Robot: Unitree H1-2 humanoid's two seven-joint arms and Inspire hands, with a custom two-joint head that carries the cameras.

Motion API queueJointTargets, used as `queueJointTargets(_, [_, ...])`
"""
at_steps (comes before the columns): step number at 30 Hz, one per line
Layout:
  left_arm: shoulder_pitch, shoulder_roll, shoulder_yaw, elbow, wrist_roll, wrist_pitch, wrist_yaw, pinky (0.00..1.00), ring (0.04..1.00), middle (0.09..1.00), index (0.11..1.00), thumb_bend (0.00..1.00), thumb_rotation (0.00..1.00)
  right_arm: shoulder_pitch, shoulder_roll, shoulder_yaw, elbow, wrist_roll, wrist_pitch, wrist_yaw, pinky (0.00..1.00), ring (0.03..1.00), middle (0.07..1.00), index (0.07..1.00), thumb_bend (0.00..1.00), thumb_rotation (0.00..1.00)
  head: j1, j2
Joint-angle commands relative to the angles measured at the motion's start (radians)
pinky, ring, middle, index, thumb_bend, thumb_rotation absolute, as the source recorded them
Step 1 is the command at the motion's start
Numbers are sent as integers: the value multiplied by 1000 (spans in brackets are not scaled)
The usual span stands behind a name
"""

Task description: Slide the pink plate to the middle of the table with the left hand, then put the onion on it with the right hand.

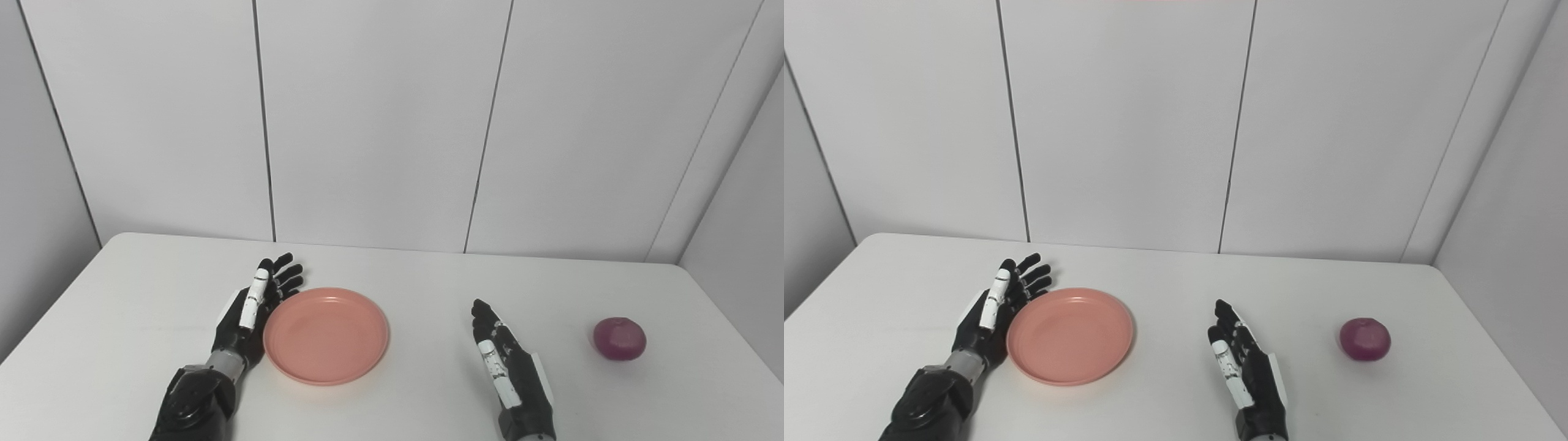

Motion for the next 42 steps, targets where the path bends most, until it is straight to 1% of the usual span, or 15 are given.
queueJointTargets(1, [17, -16, -8, -27, 11, 34, 17, 908, 900, 895, 892, 558, 1000, -31, 7, 1, -37, -4, -9, -5, 986, 938, 905, 891, 624, 723, -6, -3])
queueJointTargets(2, [23, -20, -9, -38, 11, 39, 21, 908, 900, 896, 893, 555, 1000, -32, 7, 2, -34, -8, -13, -7, 985, 936, 905, 891, 627, 725, -20, -5])
queueJointTargets(6, [44, -30, -17, -68, 20, 53, 37, 914, 900, 897, 894, 557, 1000, -32, 12, 3, -36, -17, -7, -15, 977, 923, 903, 889, 659, 744, -24, -6])
queueJointTargets(8, [47, -34, -18, -67, 25, 50, 39, 913, 899, 896, 894, 555, 1000, -32, 13, 3, -35, -16, -5, -16, 978, 922, 900, 887, 652, 738, -27, -9])
queueJointTargets(11, [64, -47, -25, -107, 29, 65, 47, 908, 899, 896, 894, 551, 1000, -33, 10, 2, -31, -9, -10, -12, 985, 934, 906, 892, 626, 731, -34, -13])
queueJointTargets(16, [87, -60, -29, -155, 27, 94, 52, 911, 893, 893, 897, 547, 1000, -33, 14, 2, -38, -16, -3, -19, 983, 934, 909, 891, 650, 735, -51, -15])
queueJointTargets(19, [102, -67, -35, -185, 35, 116, 61, 921, 898, 894, 895, 551, 1000, -33, 15, 2, -36, -19, -7, -23, 984, 928, 906, 893, 649, 740, -55, -15])
queueJointTargets(22, [113, -74, -40, -206, 36, 126, 66, 925, 903, 897, 896, 553, 1000, -34, 19, 0, -35, -13, -11, -23, 988, 927, 903, 892, 647, 738, -61, -16])
queueJointTargets(24, [122, -78, -47, -221, 38, 128, 63, 935, 910, 905, 902, 558, 1000, -35, 19, 0, -33, -11, -15, -22, 989, 928, 903, 894, 640, 733, -64, -17])
queueJointTargets(31, [143, -91, -61, -249, 41, 132, 70, 943, 930, 924, 921, 564, 1000, -45, 21, -11, -20, 36, -42, -9, 997, 935, 907, 903, 562, 677, -64, -17])
queueJointTargets(38, [146, -95, -49, -250, 32, 126, 74, 963, 940, 930, 927, 568, 1000, -52, 12, -11, -7, 52, -55, -1, 999, 950, 920, 911, 540, 686, -72, -21])
queueJointTargets(42, [150, -97, -51, -251, 34, 122, 71, 968, 948, 936, 931, 573, 1000, -55, 3, -11, -6, 64, -68, 11, 1000, 950, 924, 919, 530, 690, -71, -20])
